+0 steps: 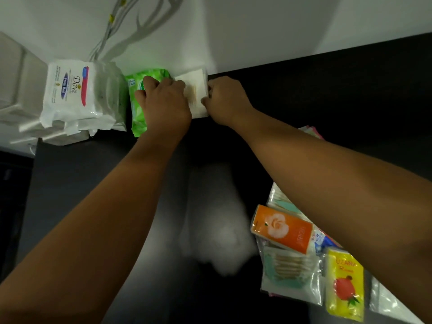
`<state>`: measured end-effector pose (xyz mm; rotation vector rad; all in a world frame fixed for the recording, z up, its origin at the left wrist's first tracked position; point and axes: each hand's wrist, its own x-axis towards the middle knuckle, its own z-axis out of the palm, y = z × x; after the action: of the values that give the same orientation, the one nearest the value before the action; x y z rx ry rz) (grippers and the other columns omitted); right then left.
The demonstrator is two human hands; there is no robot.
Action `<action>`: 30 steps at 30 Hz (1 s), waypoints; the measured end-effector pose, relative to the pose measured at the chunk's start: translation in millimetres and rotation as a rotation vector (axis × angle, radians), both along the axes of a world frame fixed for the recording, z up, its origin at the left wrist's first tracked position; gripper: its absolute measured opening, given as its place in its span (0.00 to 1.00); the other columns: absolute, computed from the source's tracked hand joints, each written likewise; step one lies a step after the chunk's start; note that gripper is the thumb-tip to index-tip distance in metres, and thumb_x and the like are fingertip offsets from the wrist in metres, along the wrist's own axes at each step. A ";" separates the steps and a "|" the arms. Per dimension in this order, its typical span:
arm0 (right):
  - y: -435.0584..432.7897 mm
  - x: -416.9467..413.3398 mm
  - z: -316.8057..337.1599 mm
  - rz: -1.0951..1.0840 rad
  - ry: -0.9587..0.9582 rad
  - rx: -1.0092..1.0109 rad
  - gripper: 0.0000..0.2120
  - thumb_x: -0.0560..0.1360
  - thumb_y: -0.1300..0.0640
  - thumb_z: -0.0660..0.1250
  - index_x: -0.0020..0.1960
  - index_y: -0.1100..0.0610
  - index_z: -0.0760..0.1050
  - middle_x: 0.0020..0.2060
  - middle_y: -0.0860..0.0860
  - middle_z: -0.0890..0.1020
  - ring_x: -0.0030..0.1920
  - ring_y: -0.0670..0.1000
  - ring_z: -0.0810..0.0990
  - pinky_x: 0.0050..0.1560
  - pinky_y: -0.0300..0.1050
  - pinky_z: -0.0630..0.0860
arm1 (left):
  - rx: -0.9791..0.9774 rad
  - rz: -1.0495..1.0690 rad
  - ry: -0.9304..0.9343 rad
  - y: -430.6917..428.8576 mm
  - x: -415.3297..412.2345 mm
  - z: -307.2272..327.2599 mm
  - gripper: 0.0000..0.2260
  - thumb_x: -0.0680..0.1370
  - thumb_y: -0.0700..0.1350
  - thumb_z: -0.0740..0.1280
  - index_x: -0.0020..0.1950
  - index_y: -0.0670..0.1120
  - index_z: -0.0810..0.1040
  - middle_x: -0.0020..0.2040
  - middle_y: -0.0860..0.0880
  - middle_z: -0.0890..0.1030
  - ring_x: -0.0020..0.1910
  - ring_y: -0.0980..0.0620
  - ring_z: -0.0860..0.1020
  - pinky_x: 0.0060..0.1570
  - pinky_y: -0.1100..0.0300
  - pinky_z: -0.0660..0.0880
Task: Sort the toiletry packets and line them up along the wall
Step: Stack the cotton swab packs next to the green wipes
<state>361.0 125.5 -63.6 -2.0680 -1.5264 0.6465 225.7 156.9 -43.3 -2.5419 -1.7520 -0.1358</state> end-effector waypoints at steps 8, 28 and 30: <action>-93.0 47.0 43.0 -0.012 0.107 0.130 0.12 0.79 0.56 0.66 0.61 0.56 0.80 0.55 0.51 0.83 0.55 0.48 0.80 0.61 0.42 0.75 | -0.016 -0.089 -0.367 -79.6 23.3 11.8 0.15 0.76 0.56 0.65 0.58 0.53 0.81 0.58 0.50 0.81 0.60 0.39 0.72 0.56 0.48 0.65; -260.4 98.1 26.1 0.189 -0.157 -0.211 0.27 0.70 0.49 0.76 0.66 0.52 0.74 0.58 0.50 0.78 0.62 0.53 0.71 0.59 0.47 0.71 | -0.618 -0.347 -0.300 -196.6 63.6 -5.0 0.28 0.68 0.48 0.80 0.65 0.53 0.76 0.55 0.55 0.73 0.54 0.57 0.74 0.58 0.56 0.75; -261.5 96.0 22.8 0.187 -0.182 -0.206 0.26 0.71 0.50 0.75 0.67 0.52 0.73 0.59 0.50 0.77 0.62 0.53 0.71 0.60 0.47 0.69 | -0.612 -0.341 -0.302 -197.5 63.4 -3.1 0.19 0.70 0.46 0.78 0.59 0.53 0.78 0.49 0.56 0.73 0.48 0.57 0.75 0.52 0.58 0.76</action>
<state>457.0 -136.0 -40.8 -2.2037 -1.8411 0.7273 289.0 -40.6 -46.5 -3.4147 -1.6139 0.0119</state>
